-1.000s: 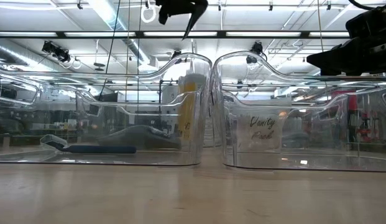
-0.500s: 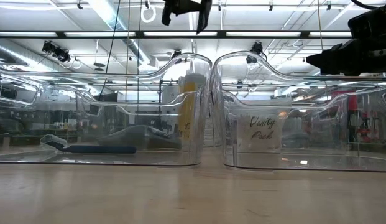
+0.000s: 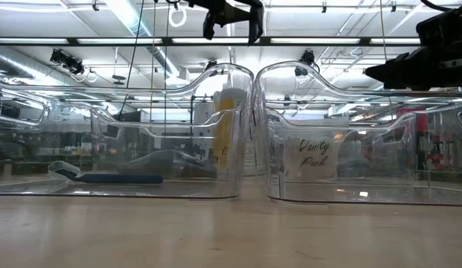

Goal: Pick & Place Travel size toiletries
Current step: Put the left blue shaver cream into the bottom right transparent bin

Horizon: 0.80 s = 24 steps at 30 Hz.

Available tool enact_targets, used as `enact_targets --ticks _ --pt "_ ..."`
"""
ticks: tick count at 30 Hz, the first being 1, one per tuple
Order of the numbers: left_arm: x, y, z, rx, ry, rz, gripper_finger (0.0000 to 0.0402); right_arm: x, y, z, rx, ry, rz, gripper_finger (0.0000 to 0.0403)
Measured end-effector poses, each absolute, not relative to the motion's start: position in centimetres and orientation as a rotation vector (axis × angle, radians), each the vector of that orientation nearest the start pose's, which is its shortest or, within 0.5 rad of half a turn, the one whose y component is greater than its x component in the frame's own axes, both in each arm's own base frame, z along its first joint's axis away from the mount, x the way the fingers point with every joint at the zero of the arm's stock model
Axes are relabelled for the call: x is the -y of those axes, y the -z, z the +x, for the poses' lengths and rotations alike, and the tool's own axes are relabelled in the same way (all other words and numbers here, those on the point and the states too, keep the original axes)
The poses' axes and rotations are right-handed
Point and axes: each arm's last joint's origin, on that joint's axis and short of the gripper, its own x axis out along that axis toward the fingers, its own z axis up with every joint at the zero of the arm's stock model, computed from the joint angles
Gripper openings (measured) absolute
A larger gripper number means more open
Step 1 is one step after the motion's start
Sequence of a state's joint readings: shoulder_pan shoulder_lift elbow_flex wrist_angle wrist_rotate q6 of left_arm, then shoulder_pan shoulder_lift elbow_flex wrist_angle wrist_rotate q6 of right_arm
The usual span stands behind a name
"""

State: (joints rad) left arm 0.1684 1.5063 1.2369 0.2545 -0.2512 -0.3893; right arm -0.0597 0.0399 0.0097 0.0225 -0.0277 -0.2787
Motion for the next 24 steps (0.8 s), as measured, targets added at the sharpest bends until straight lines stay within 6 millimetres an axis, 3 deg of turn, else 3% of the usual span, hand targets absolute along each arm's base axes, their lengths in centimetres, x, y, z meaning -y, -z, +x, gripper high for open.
enact_targets --ticks 7,13,24 --pt "-6.7 -35.8 34.4 0.078 -0.442 -0.410 0.0139 0.5 -16.7 9.9 0.004 0.031 -0.276 0.0012" --pt "-6.8 -35.9 34.4 0.108 -0.478 -0.457 0.0139 0.3 -17.3 9.9 0.071 -0.044 -0.076 0.0012" --pt "-6.9 -36.6 34.3 0.197 -0.523 -0.463 0.0139 0.6 -18.3 9.8 0.169 0.057 -0.020 0.0012"
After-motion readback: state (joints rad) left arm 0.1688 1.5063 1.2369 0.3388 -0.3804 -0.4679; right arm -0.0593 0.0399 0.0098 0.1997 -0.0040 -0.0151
